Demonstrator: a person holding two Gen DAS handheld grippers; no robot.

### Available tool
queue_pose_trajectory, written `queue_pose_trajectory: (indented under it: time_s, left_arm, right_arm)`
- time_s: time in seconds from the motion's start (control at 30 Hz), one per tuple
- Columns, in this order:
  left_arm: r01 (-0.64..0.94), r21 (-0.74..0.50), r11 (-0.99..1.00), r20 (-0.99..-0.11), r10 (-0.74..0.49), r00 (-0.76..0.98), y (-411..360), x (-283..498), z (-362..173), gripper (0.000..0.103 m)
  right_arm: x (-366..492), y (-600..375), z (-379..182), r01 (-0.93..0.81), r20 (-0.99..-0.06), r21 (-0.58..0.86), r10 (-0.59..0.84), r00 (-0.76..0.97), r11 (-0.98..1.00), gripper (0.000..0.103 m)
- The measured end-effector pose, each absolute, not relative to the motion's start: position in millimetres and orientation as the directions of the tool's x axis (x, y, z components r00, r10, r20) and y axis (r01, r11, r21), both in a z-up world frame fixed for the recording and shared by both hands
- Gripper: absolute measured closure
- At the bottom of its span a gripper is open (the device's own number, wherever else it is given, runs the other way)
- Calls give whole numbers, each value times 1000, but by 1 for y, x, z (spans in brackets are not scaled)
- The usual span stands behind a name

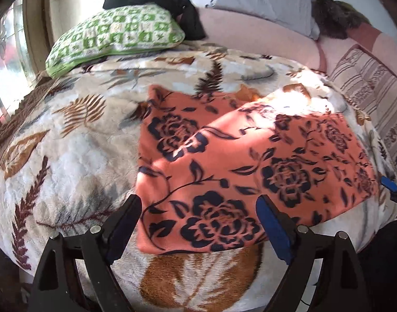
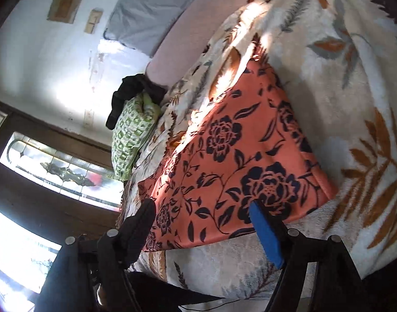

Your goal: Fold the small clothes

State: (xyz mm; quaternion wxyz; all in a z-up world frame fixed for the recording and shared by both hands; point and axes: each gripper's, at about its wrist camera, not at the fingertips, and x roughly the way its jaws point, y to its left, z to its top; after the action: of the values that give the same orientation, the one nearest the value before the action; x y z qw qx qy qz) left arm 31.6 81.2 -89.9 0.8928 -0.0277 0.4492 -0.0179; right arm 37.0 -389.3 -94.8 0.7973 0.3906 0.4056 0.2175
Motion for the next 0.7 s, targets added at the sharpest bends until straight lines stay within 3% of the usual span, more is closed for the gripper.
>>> queue_pose_trajectory:
  time_s: [0.07,0.13,0.2,0.3,0.43,0.47,0.57,0.7]
  left_arm:
    - [-73,-32,997,-884,5,467,99,44,-128,11]
    - [-100,-109,989,-861,-44,507,110,36,-122,11]
    - [-97,-123,988,-830,-49,555,112,24,-102,12]
    - [-66,-109,992,-781,-45,623,109,11,-84,11]
    - [-113,-8,994,-867,49,495,112,29,-120,11]
    - [-119,-8,993,-890,47,453,115,32,-130,10]
    - [-119,-38,992,-852,30,523,116,22,-105,10]
    - [-47,-10,999,-778,22,627,109,24,-66,10]
  right_arm:
    - [47,-389,-111,10,-525,768,621,581,640,21]
    - [58,-398,-143,160,-618,742,570,542,652,22]
    - [50,-402,-138,135,-557,783,588,586,607,22]
    - [43,-400,-114,48,-536,748,561,631,662,21]
    - [48,-387,-104,-25,-484,765,600,637,644,21]
    - [53,-384,-108,-21,-491,765,604,627,644,21]
    - [68,-385,-140,149,-614,739,565,552,657,21]
    - [65,-385,-120,86,-569,742,557,605,665,20]
